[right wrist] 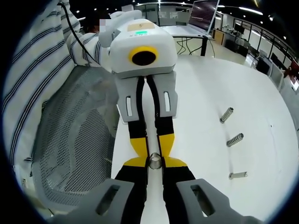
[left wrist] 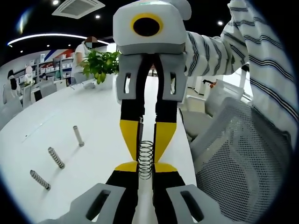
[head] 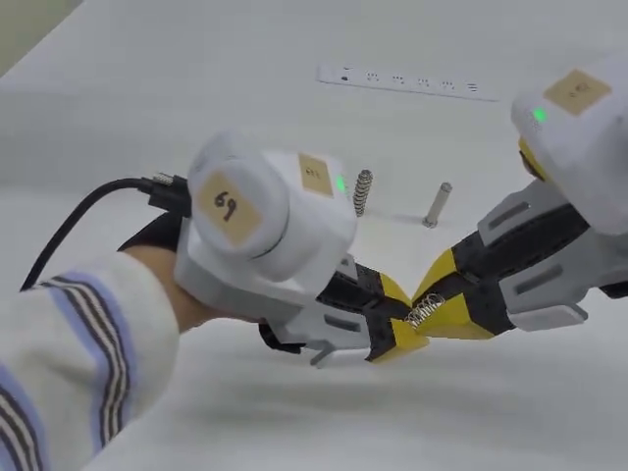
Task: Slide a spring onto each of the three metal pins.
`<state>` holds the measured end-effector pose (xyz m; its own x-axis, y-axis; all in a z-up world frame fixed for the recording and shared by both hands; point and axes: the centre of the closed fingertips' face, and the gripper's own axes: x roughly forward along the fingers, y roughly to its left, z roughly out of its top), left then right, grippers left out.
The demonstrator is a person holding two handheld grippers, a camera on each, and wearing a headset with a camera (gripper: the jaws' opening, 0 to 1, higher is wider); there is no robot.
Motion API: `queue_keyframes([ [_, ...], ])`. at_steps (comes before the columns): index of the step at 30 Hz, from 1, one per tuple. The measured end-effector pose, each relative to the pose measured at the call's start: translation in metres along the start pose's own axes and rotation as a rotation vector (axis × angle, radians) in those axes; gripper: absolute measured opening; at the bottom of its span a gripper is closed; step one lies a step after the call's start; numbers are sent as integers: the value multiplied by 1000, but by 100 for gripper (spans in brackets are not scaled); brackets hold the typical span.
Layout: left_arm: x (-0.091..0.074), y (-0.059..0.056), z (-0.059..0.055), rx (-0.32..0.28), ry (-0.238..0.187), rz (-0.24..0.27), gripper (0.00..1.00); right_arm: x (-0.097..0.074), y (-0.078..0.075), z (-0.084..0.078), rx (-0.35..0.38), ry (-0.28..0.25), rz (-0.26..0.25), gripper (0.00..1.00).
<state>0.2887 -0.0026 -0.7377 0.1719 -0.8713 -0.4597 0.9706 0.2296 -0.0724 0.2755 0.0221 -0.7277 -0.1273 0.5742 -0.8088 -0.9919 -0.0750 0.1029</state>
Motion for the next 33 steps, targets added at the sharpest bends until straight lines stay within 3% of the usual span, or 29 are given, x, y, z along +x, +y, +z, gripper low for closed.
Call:
queue_keyframes([
  [16, -9, 3, 3, -2, -1, 26, 4, -4, -5, 4, 2, -14, -12, 8],
  [20, -17, 8, -1, -11, -1, 41, 15, -8, -10, 3, 10, -11, -22, 8],
  [23, -26, 14, -4, -46, -7, 67, 19, -12, -14, -1, 15, -5, -34, 8],
  [27, -40, 22, -14, -66, 9, 109, 34, -17, -21, -8, 31, 10, -53, 8],
  [32, -56, 27, -22, -103, -5, 140, 49, -23, -28, -14, 51, 17, -75, 8],
  [33, -59, 29, -25, -133, -4, 152, 53, -24, -30, -15, 56, 17, -80, 8],
])
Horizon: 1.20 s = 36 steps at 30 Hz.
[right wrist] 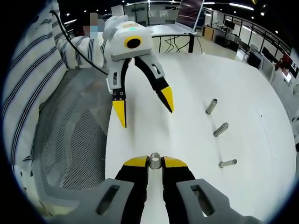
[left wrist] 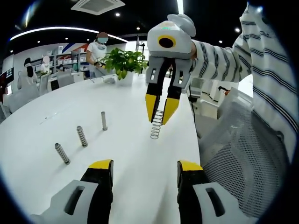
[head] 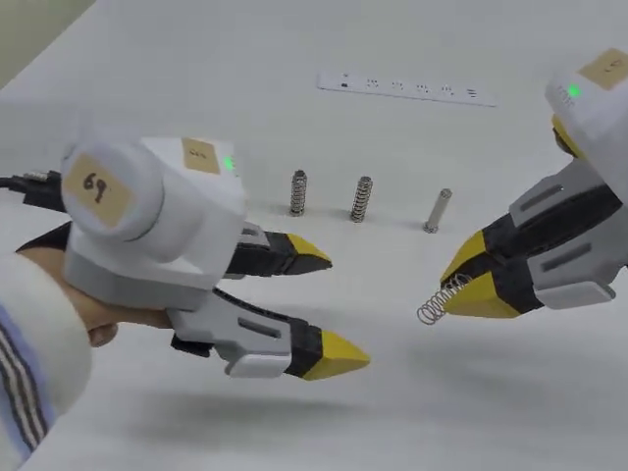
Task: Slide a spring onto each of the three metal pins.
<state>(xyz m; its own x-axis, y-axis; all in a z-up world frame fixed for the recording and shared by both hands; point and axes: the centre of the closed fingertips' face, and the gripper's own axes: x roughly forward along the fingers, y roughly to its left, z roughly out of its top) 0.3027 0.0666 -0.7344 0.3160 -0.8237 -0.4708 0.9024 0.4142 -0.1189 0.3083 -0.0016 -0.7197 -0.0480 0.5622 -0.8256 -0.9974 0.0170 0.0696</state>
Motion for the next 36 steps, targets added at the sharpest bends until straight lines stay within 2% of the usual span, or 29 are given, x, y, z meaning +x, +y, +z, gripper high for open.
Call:
queue_keyframes([
  [7, -20, 16, -14, -16, 36, 74, 69, -11, -15, -7, 27, 5, -43, 8],
  [14, -32, 20, -25, -66, 54, 105, 84, -24, -33, -17, 56, 19, -95, 8],
  [16, -34, 19, -29, -78, 65, 100, 86, -27, -38, -19, 64, 21, -105, 8],
  [19, -35, 19, -32, -98, 56, 108, 90, -30, -44, -22, 68, 29, -120, 8],
  [22, -36, 21, -36, -91, 67, 124, 98, -34, -54, -25, 76, 34, -138, 8],
  [26, -38, 20, -39, -98, 79, 127, 96, -37, -64, -27, 84, 45, -162, 8],
  [30, -39, 15, -32, -143, 23, 101, 98, -38, -74, -28, 97, 44, -171, 8],
  [33, -39, 15, -36, -138, 42, 107, 98, -38, -82, -27, 95, 55, -178, 8],
  [36, -41, 16, -42, -143, 59, 115, 98, -38, -83, -24, 95, 55, -165, 8],
])
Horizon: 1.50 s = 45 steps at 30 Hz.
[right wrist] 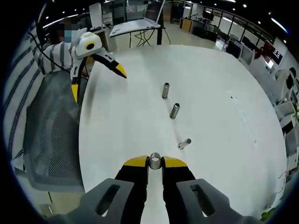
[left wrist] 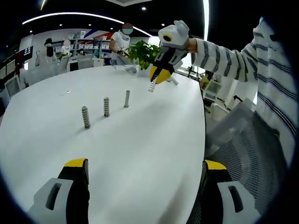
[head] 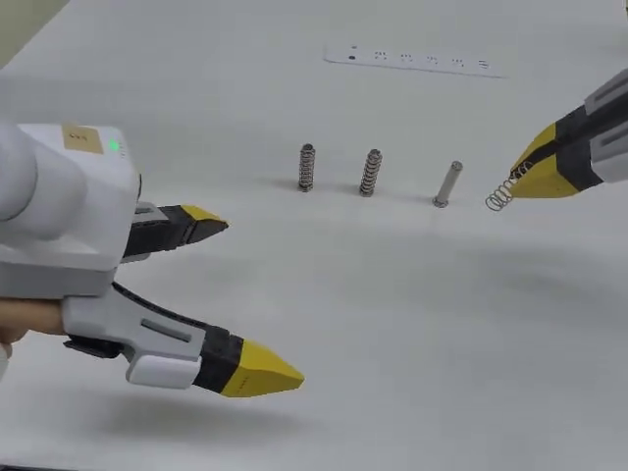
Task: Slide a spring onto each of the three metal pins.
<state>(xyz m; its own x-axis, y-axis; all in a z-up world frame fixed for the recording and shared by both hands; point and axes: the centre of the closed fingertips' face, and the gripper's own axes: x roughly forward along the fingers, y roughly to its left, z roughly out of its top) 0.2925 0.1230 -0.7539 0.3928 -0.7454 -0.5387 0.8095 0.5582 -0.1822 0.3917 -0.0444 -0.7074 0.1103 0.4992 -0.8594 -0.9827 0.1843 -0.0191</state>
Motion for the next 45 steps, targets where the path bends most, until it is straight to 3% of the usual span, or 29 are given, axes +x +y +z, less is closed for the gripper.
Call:
queue_keyframes([
  [4, 0, -1, -10, 12, 30, -6, 98, 0, -8, 3, -33, 24, -18, 8],
  [12, -2, -2, -16, 6, 54, -9, 98, 5, -31, 14, -61, 32, -48, 8],
  [18, -5, 0, -5, -12, 11, 9, 98, 13, -44, 16, -70, 47, -66, 8],
  [25, -7, 2, -12, 16, 54, 21, 98, 21, -52, 21, -92, 64, -70, 8],
  [30, -8, -1, -11, 26, 45, 10, 98, 25, -59, 19, -97, 86, -79, 8],
  [45, -14, 7, -19, -4, 66, 38, 98, 41, -65, 12, -109, 149, -68, 8],
])
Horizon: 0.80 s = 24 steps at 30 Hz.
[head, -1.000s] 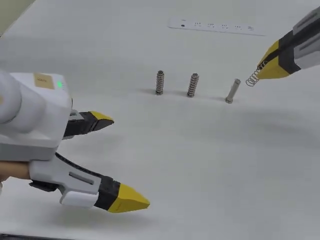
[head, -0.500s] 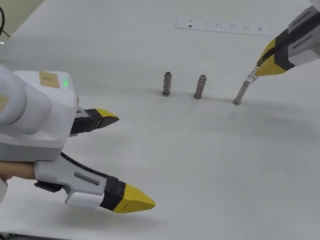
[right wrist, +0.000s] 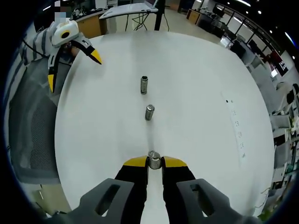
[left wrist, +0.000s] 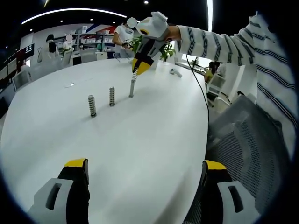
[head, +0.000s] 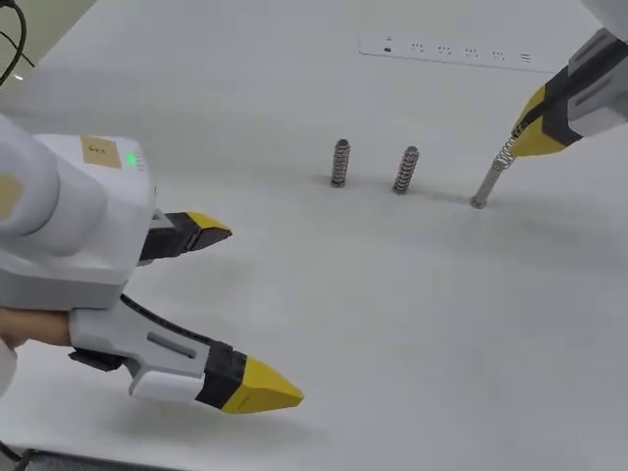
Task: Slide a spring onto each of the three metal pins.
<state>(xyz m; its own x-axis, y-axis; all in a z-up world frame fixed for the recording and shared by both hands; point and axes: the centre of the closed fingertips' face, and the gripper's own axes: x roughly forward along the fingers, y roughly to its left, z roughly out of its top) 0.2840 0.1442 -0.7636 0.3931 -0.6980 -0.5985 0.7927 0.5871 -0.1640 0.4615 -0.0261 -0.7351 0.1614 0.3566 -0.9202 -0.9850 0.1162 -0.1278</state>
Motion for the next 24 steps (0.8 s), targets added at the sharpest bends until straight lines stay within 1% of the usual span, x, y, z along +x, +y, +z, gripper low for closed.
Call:
queue_keyframes([
  [2, 0, 0, -2, -4, 6, 1, 98, 2, 1, 0, 7, 1, 8, 8],
  [6, 0, 0, -8, -6, 20, 1, 98, 8, 2, -1, -1, 14, 13, 8],
  [10, 0, -1, -11, -7, 28, -1, 97, 15, 1, -3, -14, 32, 12, 8],
  [13, 1, -2, -16, -3, 53, -8, 96, 21, 2, -4, -19, 40, 17, 8],
  [15, 1, -3, -18, -3, 60, -11, 96, 25, 3, -5, -25, 48, 24, 8],
  [18, 1, -4, -20, -19, 68, -19, 96, 28, 3, -5, -25, 50, 28, 8],
  [21, 1, -6, -23, -14, 76, -24, 96, 33, 3, -6, -27, 52, 30, 8],
  [24, 1, -4, -24, -16, 75, -16, 96, 37, 3, -7, -26, 59, 32, 8],
])
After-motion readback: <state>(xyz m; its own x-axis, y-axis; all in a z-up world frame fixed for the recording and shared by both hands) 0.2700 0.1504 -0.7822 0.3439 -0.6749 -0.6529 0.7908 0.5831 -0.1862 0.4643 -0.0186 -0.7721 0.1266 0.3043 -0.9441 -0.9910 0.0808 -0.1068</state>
